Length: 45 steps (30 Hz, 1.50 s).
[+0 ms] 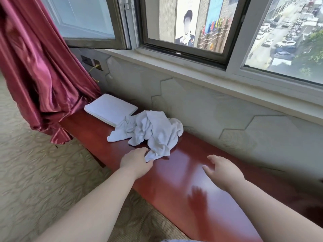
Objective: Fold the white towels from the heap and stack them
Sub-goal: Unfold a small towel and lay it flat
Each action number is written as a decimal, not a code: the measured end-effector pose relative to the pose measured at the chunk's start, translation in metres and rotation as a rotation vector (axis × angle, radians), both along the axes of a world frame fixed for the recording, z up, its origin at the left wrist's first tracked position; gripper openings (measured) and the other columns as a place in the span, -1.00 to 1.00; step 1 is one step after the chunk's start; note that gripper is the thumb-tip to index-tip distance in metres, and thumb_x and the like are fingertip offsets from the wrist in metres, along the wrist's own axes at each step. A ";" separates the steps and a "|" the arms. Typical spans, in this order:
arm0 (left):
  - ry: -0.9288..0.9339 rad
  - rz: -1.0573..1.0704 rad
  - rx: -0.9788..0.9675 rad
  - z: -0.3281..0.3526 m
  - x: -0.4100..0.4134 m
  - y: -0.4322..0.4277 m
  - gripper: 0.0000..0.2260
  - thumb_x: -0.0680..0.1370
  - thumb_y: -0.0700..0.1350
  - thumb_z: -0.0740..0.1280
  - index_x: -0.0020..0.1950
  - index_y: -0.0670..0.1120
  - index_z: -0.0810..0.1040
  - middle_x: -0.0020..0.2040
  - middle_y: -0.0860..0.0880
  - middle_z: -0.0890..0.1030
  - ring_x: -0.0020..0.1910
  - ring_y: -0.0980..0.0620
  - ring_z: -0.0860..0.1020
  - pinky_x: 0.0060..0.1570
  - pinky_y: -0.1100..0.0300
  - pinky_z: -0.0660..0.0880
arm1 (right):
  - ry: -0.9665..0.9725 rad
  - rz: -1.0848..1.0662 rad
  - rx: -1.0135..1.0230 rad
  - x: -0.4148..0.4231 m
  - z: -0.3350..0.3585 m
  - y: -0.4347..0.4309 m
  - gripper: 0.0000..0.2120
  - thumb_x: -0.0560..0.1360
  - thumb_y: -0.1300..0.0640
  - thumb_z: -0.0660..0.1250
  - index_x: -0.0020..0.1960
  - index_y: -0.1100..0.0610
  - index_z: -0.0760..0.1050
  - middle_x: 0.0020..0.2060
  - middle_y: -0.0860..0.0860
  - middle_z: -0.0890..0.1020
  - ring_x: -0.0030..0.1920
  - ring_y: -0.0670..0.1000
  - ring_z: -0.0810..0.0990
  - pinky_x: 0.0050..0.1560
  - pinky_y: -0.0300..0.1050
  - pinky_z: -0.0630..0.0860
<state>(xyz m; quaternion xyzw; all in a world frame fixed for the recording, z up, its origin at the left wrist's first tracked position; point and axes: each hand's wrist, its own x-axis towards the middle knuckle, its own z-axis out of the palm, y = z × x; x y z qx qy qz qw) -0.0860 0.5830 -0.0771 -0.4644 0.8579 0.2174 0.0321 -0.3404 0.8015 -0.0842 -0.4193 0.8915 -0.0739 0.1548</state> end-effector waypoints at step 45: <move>0.288 -0.343 0.320 -0.087 -0.143 -0.306 -0.73 0.65 0.00 0.38 0.34 0.01 0.62 0.12 0.06 0.68 0.09 0.07 0.61 0.12 0.16 0.53 | -0.099 -0.090 -0.003 0.023 -0.072 -0.386 -0.79 0.61 -0.07 0.18 0.10 0.03 0.47 -0.10 -0.07 0.52 -0.09 0.06 0.58 -0.23 -0.06 0.37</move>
